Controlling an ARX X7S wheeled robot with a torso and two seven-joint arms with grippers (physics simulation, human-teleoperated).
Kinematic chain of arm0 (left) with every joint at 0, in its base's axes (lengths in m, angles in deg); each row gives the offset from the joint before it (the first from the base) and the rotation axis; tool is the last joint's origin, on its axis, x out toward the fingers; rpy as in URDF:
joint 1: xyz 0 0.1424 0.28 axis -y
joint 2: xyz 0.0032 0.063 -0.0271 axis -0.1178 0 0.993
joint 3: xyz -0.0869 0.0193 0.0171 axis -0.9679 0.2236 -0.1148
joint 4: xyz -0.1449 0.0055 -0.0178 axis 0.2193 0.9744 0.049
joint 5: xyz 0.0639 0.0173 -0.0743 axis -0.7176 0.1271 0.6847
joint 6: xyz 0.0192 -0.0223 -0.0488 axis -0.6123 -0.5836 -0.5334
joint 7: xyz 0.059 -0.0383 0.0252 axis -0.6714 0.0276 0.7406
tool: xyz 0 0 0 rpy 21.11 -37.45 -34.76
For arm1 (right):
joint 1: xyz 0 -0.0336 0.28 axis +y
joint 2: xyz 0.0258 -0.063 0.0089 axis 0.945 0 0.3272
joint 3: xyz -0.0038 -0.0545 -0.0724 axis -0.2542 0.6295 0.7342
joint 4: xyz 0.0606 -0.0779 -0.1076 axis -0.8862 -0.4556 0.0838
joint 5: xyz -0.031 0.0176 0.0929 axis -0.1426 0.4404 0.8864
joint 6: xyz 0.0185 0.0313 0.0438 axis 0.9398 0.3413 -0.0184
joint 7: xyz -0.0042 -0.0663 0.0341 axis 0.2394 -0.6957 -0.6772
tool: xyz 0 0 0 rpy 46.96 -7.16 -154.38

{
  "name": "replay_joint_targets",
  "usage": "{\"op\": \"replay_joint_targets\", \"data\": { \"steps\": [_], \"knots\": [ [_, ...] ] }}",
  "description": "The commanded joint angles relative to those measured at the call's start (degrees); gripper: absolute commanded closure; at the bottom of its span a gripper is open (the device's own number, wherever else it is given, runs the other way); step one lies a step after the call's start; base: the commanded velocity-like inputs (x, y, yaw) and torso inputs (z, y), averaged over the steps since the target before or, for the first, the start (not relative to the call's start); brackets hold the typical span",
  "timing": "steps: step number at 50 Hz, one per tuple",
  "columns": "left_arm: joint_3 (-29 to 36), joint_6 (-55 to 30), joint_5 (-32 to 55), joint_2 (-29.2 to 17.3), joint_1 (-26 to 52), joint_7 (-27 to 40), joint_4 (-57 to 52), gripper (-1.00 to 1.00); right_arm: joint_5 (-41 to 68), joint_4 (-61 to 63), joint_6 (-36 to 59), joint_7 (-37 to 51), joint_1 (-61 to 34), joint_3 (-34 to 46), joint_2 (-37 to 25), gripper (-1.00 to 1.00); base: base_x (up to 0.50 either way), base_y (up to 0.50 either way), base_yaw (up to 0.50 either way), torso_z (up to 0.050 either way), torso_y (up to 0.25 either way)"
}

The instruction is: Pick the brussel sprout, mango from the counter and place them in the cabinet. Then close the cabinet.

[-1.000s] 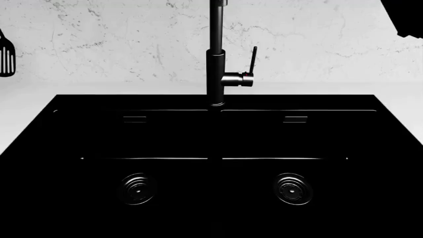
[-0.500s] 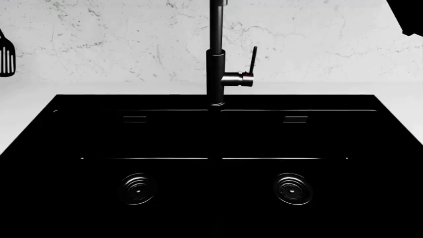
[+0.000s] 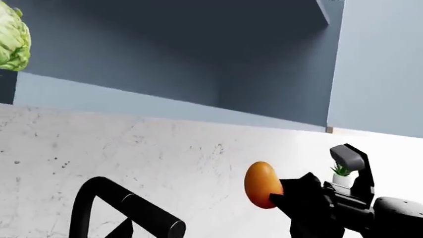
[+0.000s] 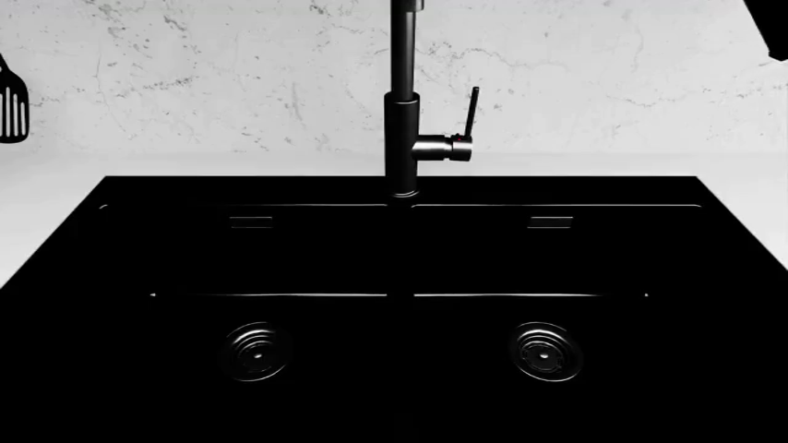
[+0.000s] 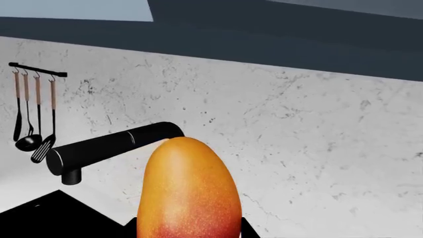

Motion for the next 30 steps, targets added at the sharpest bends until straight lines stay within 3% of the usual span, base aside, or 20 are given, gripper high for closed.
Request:
{"op": "replay_joint_targets", "data": {
  "steps": [1,19,30],
  "knots": [
    [-2.2,1.4,-10.1,-2.2,-4.1,0.6,-2.0,-1.00,-0.6,0.3,-0.5,-0.4,0.0,-0.6,-0.4,1.00,0.00,0.00,0.00,0.000,0.000],
    [-0.3,3.7,-24.7,-4.6,-6.9,6.8,1.9,-1.00,-0.3,0.6,-1.2,-0.2,0.8,-0.7,-0.8,1.00,0.00,0.00,0.00,0.000,0.001],
    [0.4,4.5,-29.3,-5.4,-9.2,5.0,2.9,-1.00,3.0,2.5,-1.9,2.4,2.2,-3.7,-3.1,1.00,0.00,0.00,0.00,0.000,0.000]
  ]
}}
